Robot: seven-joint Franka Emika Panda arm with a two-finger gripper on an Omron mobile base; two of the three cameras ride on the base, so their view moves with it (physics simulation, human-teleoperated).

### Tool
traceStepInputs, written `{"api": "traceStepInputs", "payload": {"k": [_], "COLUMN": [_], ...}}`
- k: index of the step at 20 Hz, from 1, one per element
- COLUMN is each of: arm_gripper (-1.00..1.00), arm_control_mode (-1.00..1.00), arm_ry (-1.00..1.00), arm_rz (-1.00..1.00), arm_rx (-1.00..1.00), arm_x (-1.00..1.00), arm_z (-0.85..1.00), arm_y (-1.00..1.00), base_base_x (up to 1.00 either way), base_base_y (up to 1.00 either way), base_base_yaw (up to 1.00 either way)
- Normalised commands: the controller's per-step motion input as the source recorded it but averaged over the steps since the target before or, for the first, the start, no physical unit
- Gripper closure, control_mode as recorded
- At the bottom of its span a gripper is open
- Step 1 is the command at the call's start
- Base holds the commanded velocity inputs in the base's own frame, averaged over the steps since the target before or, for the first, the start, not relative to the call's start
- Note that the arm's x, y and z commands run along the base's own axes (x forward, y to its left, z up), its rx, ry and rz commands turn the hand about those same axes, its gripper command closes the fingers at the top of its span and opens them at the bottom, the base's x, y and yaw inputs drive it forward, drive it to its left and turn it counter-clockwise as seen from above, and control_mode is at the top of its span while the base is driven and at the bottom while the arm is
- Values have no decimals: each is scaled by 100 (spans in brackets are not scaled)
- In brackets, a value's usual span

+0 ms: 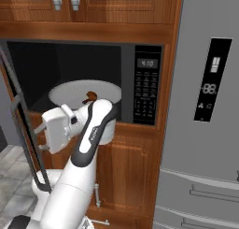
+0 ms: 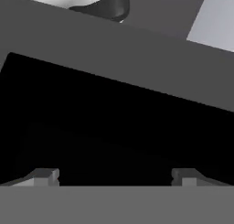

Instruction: Open the microwave door.

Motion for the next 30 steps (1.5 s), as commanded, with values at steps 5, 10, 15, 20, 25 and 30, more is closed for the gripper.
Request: {"api": "traceStepInputs", "payload": {"k": [5, 10, 15, 20, 25, 30], "arm_gripper": [-100, -100, -100, -100, -100, -100], "arm_control_mode": [-100, -100, -100, -100, -100, -100], "arm_ry": [-36, -42, -51, -43, -25, -11], "arm_rz": [29, 15, -1, -12, -24, -48], "arm_rx": [42, 48, 44, 32, 14, 0], "arm_x": [-71, -58, -19, 0, 58, 100], "arm_z": [1, 23, 19, 21, 9, -35], "arm_y": [44, 50, 80, 100, 95, 60], "base_base_x": [0, 0, 0, 0, 0, 0], "base_base_y": [0, 0, 0, 0, 0, 0], "base_base_yaw": [0, 0, 0, 0, 0, 0]}}
